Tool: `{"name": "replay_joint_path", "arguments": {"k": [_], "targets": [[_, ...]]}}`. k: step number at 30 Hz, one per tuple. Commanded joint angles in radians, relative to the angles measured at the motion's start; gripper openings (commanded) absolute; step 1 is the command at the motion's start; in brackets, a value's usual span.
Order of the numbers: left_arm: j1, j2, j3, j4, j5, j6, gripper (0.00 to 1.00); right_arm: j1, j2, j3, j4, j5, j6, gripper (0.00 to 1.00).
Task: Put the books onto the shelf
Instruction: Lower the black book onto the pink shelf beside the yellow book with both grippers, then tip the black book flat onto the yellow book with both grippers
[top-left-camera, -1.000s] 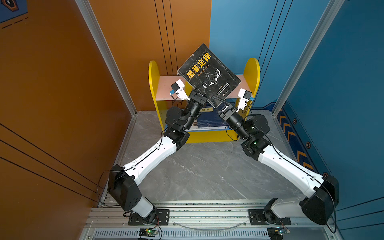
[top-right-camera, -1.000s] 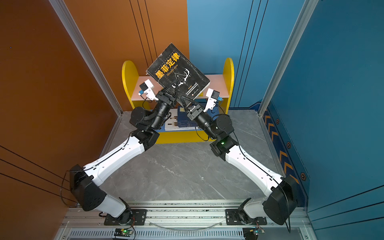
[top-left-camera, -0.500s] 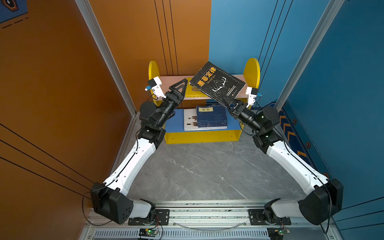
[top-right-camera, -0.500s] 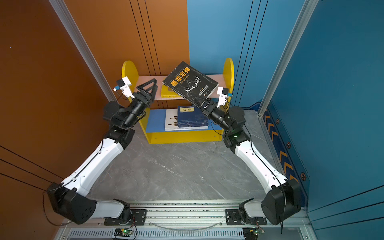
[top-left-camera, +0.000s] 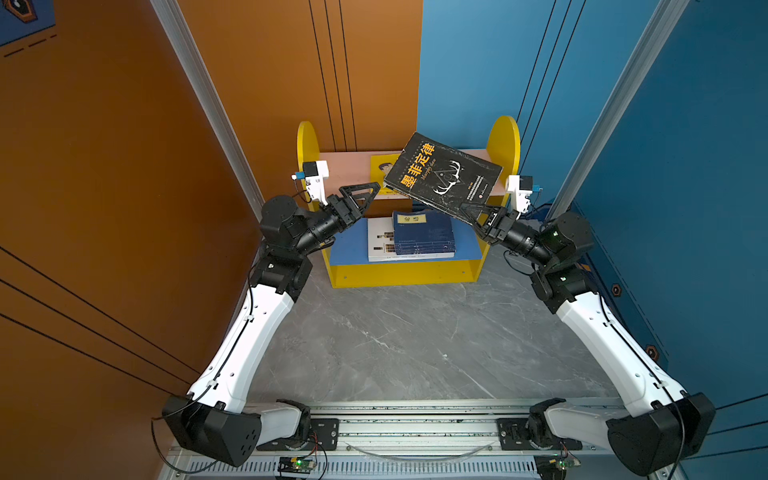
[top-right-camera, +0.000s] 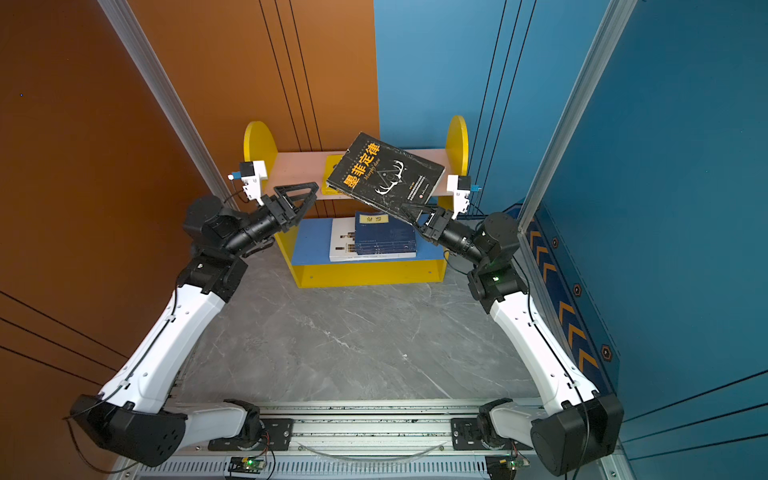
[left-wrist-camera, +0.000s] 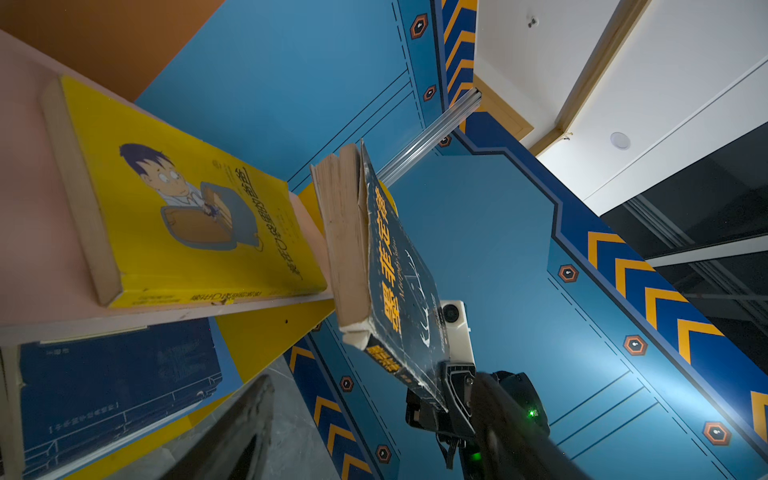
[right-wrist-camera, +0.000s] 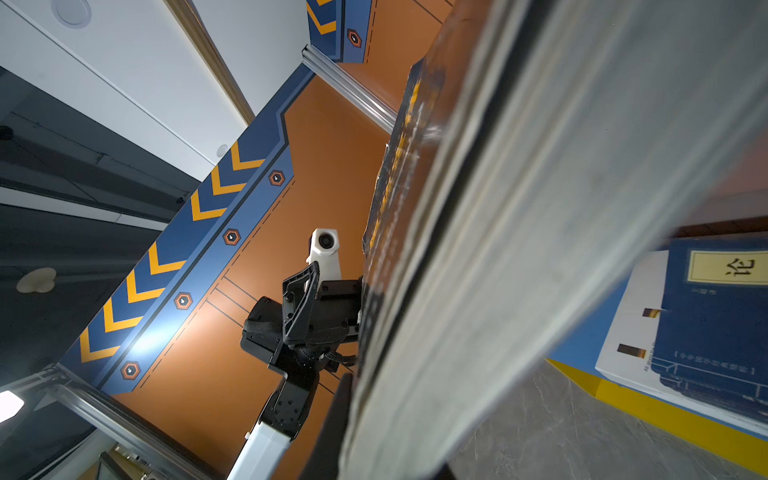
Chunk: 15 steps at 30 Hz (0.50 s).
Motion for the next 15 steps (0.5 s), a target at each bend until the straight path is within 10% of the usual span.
{"name": "replay_joint_path", "arguments": {"k": [1,15], "targets": [[0.002,0.019,0.031,0.021,0.076,-0.022,0.75,-0.005,-0.027,0.055,0.041,-0.061,-0.016,0.09],[-0.037,0.072,0.048,0.113,0.099,-0.07,0.59,-0.006,0.0,0.113,0.014,-0.139,-0.028,0.09]]}}
